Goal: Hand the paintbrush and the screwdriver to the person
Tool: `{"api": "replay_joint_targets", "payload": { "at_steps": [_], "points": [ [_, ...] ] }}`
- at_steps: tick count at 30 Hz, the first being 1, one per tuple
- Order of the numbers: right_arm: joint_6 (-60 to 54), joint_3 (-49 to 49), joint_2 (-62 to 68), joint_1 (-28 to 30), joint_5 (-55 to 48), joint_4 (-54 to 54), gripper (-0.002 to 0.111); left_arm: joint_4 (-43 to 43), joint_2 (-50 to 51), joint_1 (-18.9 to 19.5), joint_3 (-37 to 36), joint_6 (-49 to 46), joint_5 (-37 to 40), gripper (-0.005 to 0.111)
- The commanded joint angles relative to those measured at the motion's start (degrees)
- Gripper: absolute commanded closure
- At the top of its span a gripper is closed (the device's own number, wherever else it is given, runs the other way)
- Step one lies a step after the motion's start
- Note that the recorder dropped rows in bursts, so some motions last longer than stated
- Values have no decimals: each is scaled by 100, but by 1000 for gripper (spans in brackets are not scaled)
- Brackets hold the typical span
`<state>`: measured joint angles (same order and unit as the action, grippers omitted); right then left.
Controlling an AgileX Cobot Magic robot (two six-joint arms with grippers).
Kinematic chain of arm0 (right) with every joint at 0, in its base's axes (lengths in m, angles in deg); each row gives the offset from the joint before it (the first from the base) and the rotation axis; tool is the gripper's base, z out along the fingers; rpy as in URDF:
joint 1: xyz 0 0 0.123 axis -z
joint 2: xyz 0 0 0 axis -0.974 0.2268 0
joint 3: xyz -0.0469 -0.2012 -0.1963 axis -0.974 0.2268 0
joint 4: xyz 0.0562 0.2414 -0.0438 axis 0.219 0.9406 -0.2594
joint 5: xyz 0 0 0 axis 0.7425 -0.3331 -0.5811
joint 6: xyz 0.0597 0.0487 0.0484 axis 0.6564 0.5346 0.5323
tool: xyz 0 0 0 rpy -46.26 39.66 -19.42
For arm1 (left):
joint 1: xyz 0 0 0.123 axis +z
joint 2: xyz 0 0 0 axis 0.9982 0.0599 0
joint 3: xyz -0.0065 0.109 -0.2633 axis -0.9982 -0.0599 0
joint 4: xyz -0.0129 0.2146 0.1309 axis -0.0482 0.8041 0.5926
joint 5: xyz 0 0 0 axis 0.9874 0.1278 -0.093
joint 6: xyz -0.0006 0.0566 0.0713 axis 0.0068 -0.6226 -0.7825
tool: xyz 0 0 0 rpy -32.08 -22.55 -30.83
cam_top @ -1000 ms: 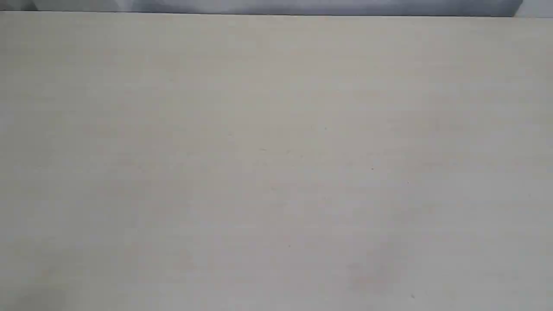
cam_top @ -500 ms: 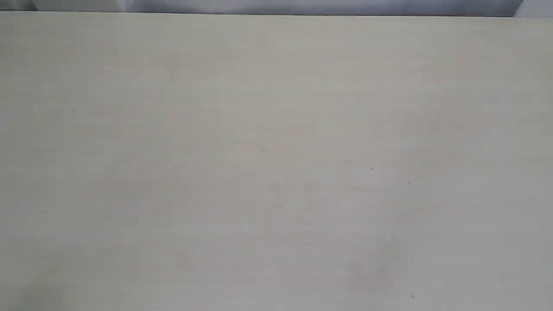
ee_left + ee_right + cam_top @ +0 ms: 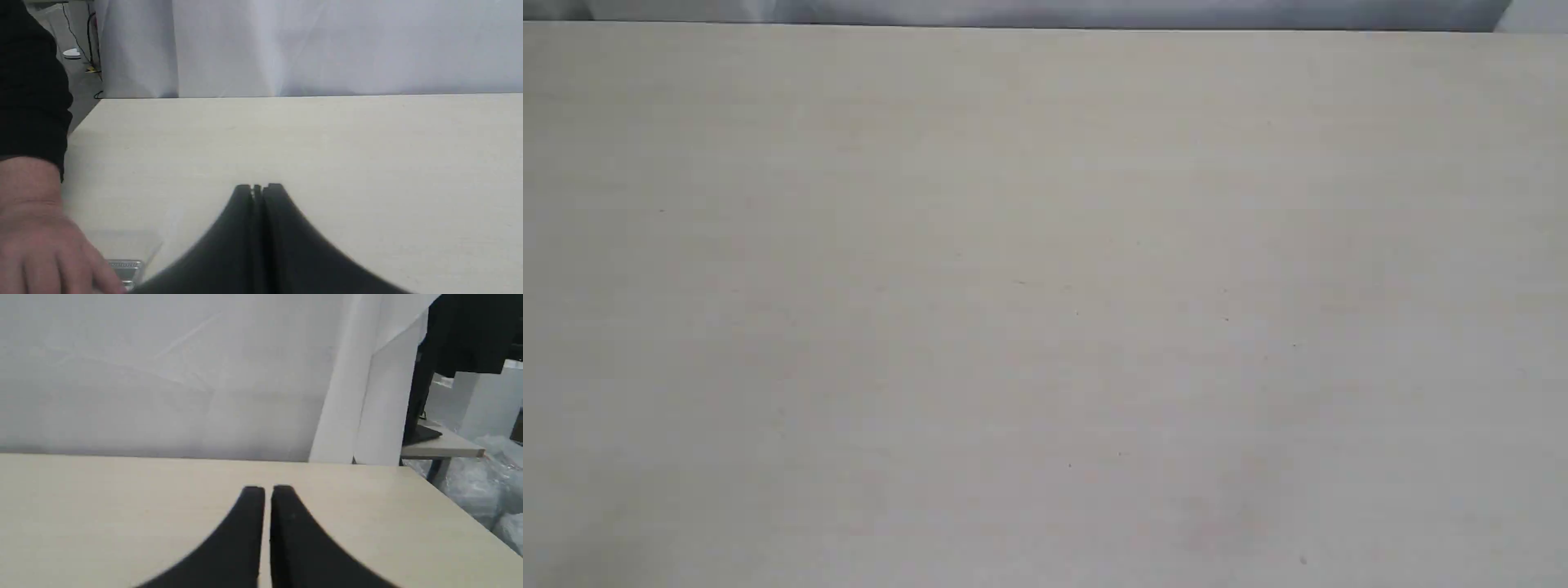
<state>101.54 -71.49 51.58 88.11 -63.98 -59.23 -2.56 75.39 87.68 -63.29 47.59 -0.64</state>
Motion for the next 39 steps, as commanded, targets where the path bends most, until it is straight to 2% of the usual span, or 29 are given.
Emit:
{"api": "replay_joint_targets", "payload": {
  "at_steps": [1, 5, 7, 20, 30, 39],
  "points": [
    [-498, 13, -26, -34, -196, 298, 104, -9, -14, -47, -12, 12, -32, 107],
    [-1799, 13, -26, -140, -196, 1504, 104, -9, -14, -47, -12, 12, -32, 107],
    [-1960, 13, -26, -140, -196, 1737, 104, -9, -14, -47, -12, 12, -32, 107],
    [-1491, 13, -26, -140, -301, 1730, 104, -11, -14, -47, -12, 12, -34, 107],
    [-1502, 13, -26, -140, -1544, 1709, 104, -11, -14, -47, -12, 12, -34, 107],
    [-1517, 13, -26, -144, -1543, 1865, 104, -26, -14, -47, -12, 12, -20, 107]
  ]
}}
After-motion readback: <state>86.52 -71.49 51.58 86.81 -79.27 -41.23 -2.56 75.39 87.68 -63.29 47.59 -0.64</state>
